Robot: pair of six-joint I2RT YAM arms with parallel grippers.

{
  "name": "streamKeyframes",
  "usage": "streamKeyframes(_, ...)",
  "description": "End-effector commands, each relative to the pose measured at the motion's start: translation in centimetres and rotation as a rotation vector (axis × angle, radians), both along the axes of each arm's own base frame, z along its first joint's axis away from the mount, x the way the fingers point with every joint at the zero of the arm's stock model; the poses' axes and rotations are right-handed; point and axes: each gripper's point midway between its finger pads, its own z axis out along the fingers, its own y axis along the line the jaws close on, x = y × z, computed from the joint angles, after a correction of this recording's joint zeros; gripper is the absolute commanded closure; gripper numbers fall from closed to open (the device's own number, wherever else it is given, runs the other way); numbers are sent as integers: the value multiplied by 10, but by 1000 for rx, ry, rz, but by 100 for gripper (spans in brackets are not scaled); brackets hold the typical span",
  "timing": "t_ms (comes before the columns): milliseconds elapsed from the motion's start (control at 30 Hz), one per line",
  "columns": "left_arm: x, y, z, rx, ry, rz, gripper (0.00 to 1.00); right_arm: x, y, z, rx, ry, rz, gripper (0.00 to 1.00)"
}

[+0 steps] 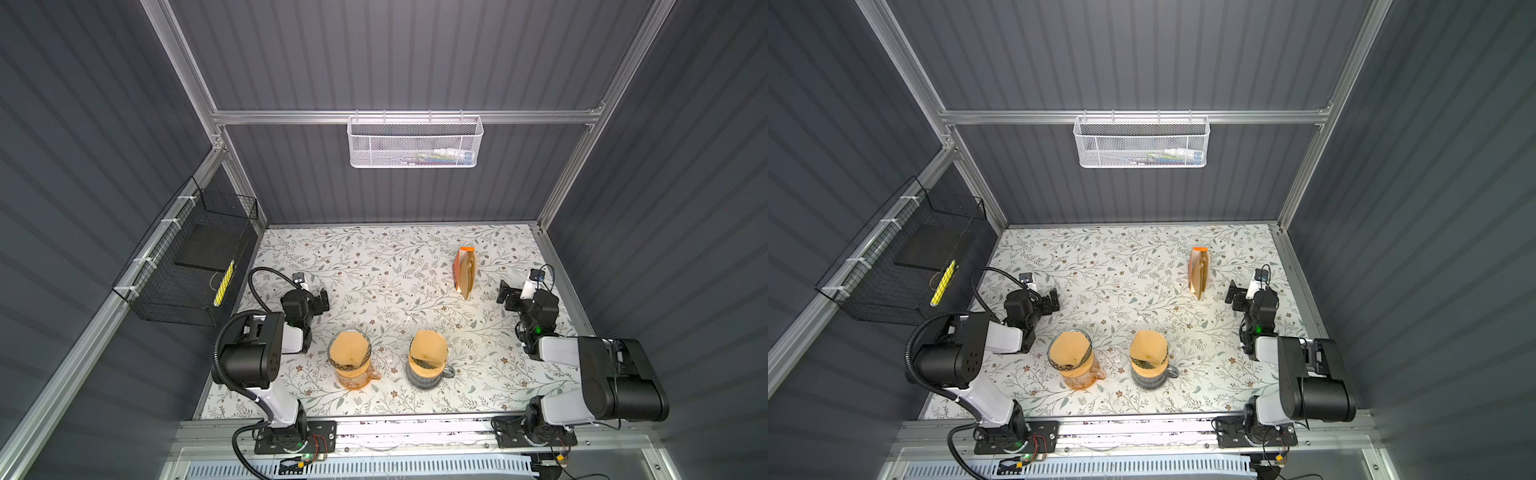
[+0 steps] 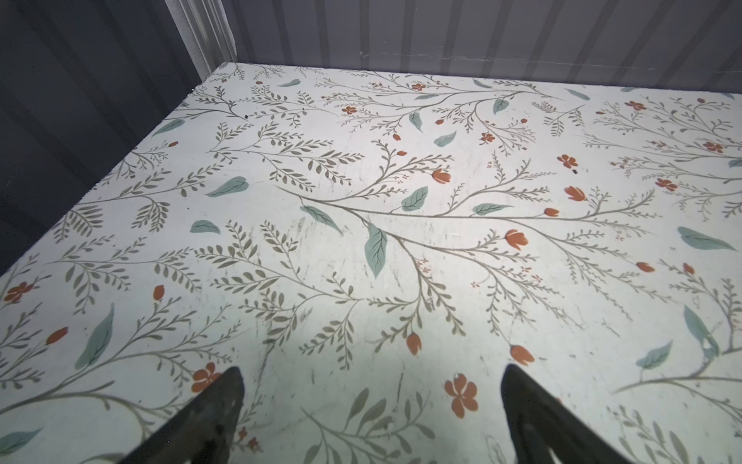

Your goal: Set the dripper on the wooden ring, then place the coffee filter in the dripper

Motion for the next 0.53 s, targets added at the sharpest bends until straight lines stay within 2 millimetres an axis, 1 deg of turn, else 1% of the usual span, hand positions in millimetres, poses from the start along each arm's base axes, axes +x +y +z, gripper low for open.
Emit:
streamKeyframes(0,6,-11,3,18,-8,-65,0,2,2,5,-9,-22,10,1)
streamKeyframes(500,7,-14,2,19,-4,-80,0,2,2,5,-9,-24,10,1)
